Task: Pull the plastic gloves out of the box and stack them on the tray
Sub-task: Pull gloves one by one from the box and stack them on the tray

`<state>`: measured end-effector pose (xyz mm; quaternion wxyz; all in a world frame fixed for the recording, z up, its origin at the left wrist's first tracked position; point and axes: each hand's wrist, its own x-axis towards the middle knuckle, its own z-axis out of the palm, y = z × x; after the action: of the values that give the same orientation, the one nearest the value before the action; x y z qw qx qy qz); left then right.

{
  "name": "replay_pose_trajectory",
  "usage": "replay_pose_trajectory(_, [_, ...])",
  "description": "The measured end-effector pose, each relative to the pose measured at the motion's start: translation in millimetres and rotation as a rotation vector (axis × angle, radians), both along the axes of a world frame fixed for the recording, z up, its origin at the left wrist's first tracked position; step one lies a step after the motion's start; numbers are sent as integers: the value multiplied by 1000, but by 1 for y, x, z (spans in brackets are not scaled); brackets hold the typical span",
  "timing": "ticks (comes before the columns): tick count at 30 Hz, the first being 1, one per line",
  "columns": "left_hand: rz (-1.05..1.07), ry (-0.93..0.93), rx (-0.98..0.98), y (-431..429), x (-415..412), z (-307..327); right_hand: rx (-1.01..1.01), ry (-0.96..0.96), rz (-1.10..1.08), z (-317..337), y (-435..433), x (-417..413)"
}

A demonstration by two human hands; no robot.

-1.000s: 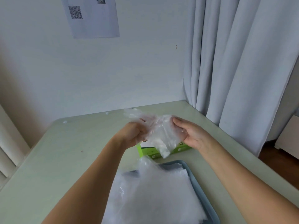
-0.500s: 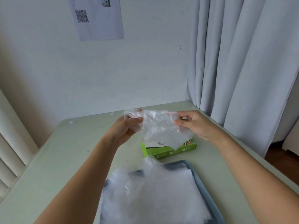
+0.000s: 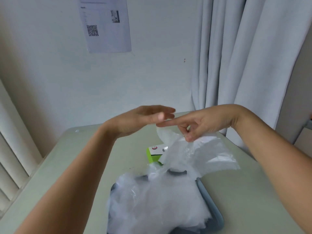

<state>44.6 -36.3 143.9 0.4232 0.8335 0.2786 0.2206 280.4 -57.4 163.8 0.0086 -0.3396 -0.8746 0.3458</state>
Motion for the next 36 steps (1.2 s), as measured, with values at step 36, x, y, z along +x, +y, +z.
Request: replay_pose_trajectory(36, [664,501,530,-44,11,-102,-84,189,-968,-181,-54,-38])
